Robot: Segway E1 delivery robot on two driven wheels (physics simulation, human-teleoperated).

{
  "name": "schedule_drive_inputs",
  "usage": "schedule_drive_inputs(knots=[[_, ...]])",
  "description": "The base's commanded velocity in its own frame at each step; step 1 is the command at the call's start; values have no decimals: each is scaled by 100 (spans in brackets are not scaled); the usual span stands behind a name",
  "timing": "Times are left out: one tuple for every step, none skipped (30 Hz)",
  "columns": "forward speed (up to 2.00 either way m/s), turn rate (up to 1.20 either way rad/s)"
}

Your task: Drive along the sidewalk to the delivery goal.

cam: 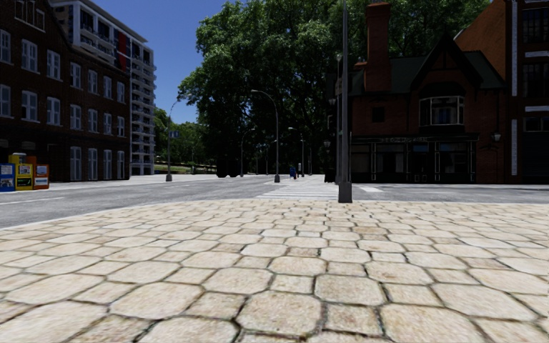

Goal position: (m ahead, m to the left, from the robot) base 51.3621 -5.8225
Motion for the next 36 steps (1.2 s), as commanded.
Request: schedule_drive_inputs(knots=[[200, 0], [200, 0], [200, 0], [200, 0], [200, 0], [200, 0], [200, 0], [200, 0], [200, 0], [200, 0], [200, 0], [200, 0], [200, 0], [200, 0], [200, 0], [200, 0], [200, 0], [200, 0], [200, 0], [200, 0], [200, 0], [200, 0], [200, 0], [200, 0], [200, 0], [200, 0], [200, 0], [200, 0], [200, 0], [200, 0], [200, 0], [200, 0], [200, 0], [200, 0], [200, 0], [200, 0]])
